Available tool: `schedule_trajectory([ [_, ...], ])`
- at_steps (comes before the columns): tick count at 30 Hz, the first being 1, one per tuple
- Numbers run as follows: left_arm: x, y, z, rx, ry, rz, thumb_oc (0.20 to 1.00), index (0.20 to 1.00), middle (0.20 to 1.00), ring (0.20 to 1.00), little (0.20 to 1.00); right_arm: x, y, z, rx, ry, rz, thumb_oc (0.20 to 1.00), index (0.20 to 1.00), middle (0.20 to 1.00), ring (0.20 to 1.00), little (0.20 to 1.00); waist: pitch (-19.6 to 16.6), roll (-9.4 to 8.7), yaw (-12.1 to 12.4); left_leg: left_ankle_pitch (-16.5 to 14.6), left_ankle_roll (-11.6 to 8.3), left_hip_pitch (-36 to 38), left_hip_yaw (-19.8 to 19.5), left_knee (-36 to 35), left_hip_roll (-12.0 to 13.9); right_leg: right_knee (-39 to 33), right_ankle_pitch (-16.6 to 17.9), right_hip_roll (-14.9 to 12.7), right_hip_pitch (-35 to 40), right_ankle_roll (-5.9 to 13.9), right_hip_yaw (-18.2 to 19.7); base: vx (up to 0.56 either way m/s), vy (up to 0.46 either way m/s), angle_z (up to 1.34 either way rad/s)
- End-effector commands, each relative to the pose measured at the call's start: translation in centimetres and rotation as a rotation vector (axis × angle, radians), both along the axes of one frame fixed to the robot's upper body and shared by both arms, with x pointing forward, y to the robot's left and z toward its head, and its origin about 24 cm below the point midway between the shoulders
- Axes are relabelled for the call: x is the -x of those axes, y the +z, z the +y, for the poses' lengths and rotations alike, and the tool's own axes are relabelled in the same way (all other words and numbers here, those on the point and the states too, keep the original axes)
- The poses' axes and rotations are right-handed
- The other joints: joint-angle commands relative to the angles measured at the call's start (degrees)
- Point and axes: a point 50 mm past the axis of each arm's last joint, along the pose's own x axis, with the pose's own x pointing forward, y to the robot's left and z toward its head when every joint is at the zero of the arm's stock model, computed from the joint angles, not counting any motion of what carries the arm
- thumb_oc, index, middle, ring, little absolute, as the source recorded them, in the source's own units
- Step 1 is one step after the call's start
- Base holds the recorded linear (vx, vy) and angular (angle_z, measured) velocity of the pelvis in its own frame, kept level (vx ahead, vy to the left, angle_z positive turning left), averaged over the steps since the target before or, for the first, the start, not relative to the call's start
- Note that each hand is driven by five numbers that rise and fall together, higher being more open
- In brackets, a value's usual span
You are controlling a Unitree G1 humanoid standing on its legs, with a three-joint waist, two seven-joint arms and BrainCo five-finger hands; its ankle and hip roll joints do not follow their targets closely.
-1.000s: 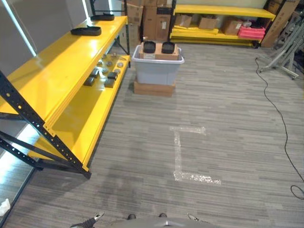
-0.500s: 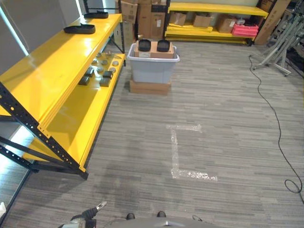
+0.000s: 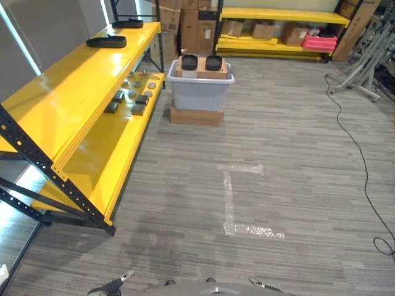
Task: Move parts from the plastic box to the shelf.
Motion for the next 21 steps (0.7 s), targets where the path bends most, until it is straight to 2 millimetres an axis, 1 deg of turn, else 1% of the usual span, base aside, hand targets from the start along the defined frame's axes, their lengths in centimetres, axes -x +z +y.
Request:
schedule_trajectory([
  [1,-1.5,0.1,-0.2,0.018,0.024,-0.028,1.0,1.0,1.0,1.0,1.0,-0.5,0.2,-0.7,0.018,0.026,0.024,1.0,1.0,1.0,1.0,1.0,1.3,0.15,0.5,-7.7,0.5,1.4,2.5,-0.1,-0.3,1.7,-7.0,-2.9,1.4,4.43,-1.7,0.03,0.014,0.0],
  [7,-1.8,0.1,-0.6,0.028,0.033,-0.06,1.0,1.0,1.0,1.0,1.0,-0.8,0.1,-0.2,0.007,0.019,0.005,1.0,1.0,1.0,1.0,1.0,1.6,-0.14,0.8,-8.2,0.96,1.7,2.6,0.6,-0.5,2.3,-7.0,-3.4,1.4,4.48,-1.8,0.03,0.009,0.0],
  [9,-2.2,0.2,-0.6,0.024,0.029,-0.091,1.0,1.0,1.0,1.0,1.0,-1.2,0.2,-0.1,0.001,0.015,-0.021,1.0,1.0,1.0,1.0,1.0,1.6,-0.33,0.8,-8.4,1.12,1.8,2.7,0.9,-0.6,2.6,-7.0,-3.5,1.4,4.5,-1.6,0.0,0.0,0.0],
  [13,-4.8,1.0,-0.7,0.012,0.062,-0.265,1.0,1.0,1.0,1.0,1.0,-3.3,0.8,-0.2,0.029,0.053,-0.169,1.0,1.0,1.0,1.0,1.0,1.8,-0.5,0.8,-8.8,1.44,1.9,2.4,1.6,-0.6,3.5,-7.3,-3.5,1.3,4.39,-1.3,0.0,0.0,0.0],
  [15,-6.7,1.9,-0.5,0.022,0.112,-0.393,1.0,1.0,1.0,1.0,1.0,-5.8,1.8,-0.3,0.043,0.042,-0.343,1.0,1.0,1.0,1.0,1.0,2.1,-0.55,1.0,-8.9,1.55,1.8,2.0,1.9,-0.6,3.9,-7.3,-3.6,1.3,4.42,-1.2,0.0,0.0,0.0],
  [16,-7.2,2.1,-0.4,0.025,0.112,-0.418,1.0,1.0,1.0,1.0,1.0,-6.4,2.1,-0.3,0.043,0.035,-0.375,1.0,1.0,1.0,1.0,1.0,2.2,-0.56,1.0,-8.9,1.6,1.8,1.9,1.9,-0.6,4.0,-7.3,-3.6,1.2,4.41,-1.2,0.0,0.0,0.0],
  [17,-8.2,2.7,-0.5,0.034,0.108,-0.464,1.0,1.0,1.0,1.0,1.0,-7.6,2.8,-0.2,0.045,0.022,-0.449,1.0,1.0,1.0,1.0,1.0,2.4,-0.59,1.0,-8.8,1.67,1.8,1.9,1.9,-0.6,4.2,-7.3,-3.6,1.1,4.4,-1.1,-0.03,0.021,0.03],
  [18,-9.8,3.7,-0.5,0.038,0.073,-0.539,1.0,1.0,1.0,1.0,1.0,-9.4,4.1,-0.4,0.064,0.034,-0.568,1.0,1.0,1.0,1.0,1.0,2.7,-0.54,0.9,-8.7,1.71,1.8,1.8,1.7,-0.6,4.8,-7.3,-3.7,0.7,4.48,-1.1,0.0,0.0,0.0],
  [21,-10.4,4.1,-0.5,0.033,0.052,-0.565,1.0,1.0,1.0,1.0,1.0,-10.3,4.9,-0.7,0.078,0.058,-0.63,1.0,1.0,1.0,1.0,1.0,2.8,-0.48,0.8,-8.6,1.75,1.8,1.6,1.4,-0.6,5.1,-7.4,-3.6,0.6,4.5,-1.1,0.0,0.013,0.01],
])
